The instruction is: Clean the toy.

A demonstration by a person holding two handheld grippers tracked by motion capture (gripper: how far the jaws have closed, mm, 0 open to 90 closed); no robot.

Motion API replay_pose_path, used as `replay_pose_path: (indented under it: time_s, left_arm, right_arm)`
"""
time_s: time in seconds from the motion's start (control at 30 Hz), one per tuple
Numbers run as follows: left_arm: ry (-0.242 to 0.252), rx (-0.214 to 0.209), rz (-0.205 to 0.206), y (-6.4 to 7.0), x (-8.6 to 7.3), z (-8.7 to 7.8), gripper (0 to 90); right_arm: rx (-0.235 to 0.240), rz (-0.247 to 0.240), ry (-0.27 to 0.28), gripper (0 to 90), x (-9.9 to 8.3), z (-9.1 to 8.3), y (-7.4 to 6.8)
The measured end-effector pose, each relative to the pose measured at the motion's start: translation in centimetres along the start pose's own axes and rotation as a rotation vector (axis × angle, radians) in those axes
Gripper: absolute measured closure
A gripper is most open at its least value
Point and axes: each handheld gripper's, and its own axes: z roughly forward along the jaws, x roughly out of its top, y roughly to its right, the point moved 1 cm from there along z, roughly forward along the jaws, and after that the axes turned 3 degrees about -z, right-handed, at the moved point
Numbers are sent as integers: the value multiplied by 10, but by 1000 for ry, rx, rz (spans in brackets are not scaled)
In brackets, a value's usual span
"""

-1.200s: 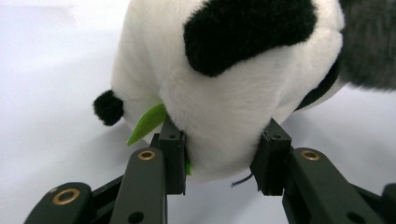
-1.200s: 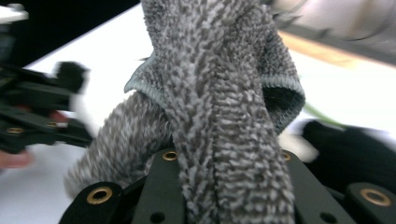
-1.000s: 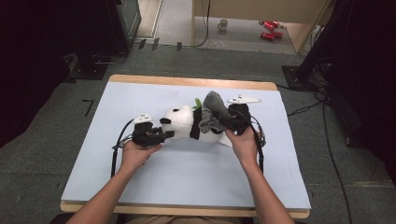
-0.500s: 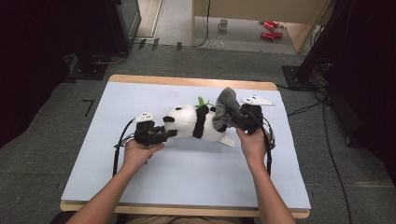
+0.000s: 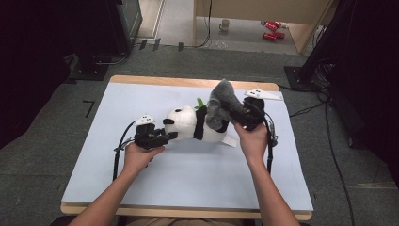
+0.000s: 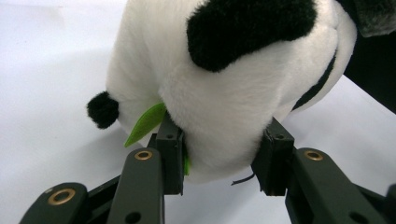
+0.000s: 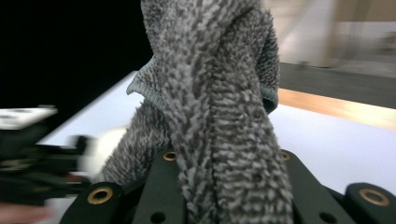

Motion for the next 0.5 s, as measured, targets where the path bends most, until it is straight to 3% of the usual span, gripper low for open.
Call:
replay_pose_path:
  time_s: [0.17,0.3,0.43,0.5]
  left_arm:
    - [-2,11,-17,3,-1,-2,607]
    - [1,21,6,9,0,-3,607]
    - [6,36,19,13,-2,-4,607]
    - [-12,40,-8,12,-2,-4,608]
  right_arm:
    - [142,-43,-29,781,1,19,-43]
    - [239,-60,-85,778,-10,42,-71]
    - [260,-104,-164,772,-28,68,-88]
    - [243,-141,-183,772,-36,79,-89]
